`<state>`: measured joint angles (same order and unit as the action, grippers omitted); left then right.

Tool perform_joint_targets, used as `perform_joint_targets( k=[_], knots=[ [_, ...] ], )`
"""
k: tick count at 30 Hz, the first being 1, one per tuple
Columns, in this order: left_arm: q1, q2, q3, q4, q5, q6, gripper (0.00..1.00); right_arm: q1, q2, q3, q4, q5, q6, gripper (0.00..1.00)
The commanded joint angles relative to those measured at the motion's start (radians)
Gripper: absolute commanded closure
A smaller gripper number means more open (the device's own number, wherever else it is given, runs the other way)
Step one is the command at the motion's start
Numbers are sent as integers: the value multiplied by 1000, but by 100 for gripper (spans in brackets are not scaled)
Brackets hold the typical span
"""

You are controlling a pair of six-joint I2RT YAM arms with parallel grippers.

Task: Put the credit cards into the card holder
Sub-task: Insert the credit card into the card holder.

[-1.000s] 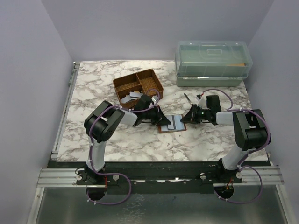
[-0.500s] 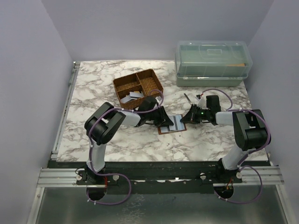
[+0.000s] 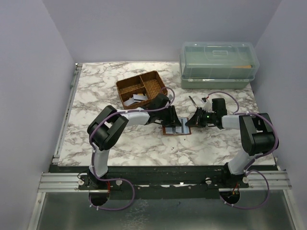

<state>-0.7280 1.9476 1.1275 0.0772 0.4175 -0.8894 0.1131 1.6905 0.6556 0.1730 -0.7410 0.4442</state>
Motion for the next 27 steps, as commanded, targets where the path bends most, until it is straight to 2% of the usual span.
perform_joint_targets(
  k=[1,5,9,15,22,27],
  knots=[
    [-54,57,115,-158,-19,88,61,7,-29,-18,7,27,-6,88],
    [-30,-36,57,-205,-50,164,53,7,-31,-21,14,25,-7,87],
    [-21,-21,99,-297,-25,213,50,7,-32,-25,22,26,-7,87],
    [-22,21,149,-330,-29,213,49,7,-49,-35,26,24,-9,87],
    [-34,95,217,-317,34,167,53,7,-55,-43,42,16,-6,84],
    [-37,10,158,-335,-117,197,49,7,-57,-39,28,10,-12,83]
  ],
)
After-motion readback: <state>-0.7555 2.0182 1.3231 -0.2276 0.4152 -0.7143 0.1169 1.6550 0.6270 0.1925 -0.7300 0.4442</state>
